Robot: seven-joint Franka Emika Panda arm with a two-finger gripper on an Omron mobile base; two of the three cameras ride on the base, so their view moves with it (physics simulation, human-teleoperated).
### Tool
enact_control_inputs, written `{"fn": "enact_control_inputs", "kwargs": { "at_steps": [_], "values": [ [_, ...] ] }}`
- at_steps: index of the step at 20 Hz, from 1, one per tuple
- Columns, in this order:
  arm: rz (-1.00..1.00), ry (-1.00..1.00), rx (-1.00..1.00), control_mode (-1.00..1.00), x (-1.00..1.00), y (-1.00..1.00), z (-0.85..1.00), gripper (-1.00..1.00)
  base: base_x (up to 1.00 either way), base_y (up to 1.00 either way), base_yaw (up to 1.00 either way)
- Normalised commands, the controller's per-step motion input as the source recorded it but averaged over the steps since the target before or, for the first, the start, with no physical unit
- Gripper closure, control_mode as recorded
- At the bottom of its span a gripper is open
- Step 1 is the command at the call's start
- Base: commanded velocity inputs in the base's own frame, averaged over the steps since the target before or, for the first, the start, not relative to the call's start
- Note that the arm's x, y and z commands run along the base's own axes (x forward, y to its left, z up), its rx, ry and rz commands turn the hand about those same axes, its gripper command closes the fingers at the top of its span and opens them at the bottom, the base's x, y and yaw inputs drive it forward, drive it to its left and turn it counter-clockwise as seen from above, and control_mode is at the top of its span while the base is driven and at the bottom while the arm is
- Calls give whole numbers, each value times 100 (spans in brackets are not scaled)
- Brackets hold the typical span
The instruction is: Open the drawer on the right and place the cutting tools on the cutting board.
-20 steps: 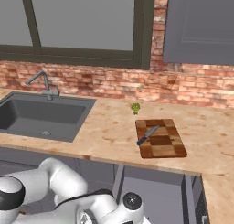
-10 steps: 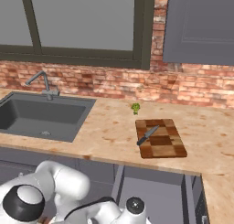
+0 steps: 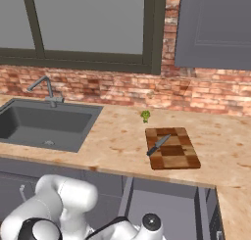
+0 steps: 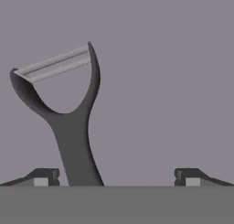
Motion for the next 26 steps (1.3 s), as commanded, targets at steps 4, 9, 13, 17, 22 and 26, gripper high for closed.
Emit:
{"fn": "enact_control_inputs", "kwargs": {
  "at_steps": [4, 9, 13, 17, 22, 26],
  "values": [
    [0, 2, 0, -100, 0, 0, -33, -100, 0, 0, 0],
    [0, 4, 0, -100, 0, 0, -40, 100, 0, 0, 0],
    [0, 1, 0, -100, 0, 0, -18, 100, 0, 0, 0],
    [0, 0, 0, -100, -11, -3, 6, 100, 0, 0, 0],
    [-4, 0, 0, -100, -19, -2, 57, 100, 0, 0, 0],
    [-7, 0, 0, -100, -1, -7, 99, 100, 0, 0, 0]
  ]
}}
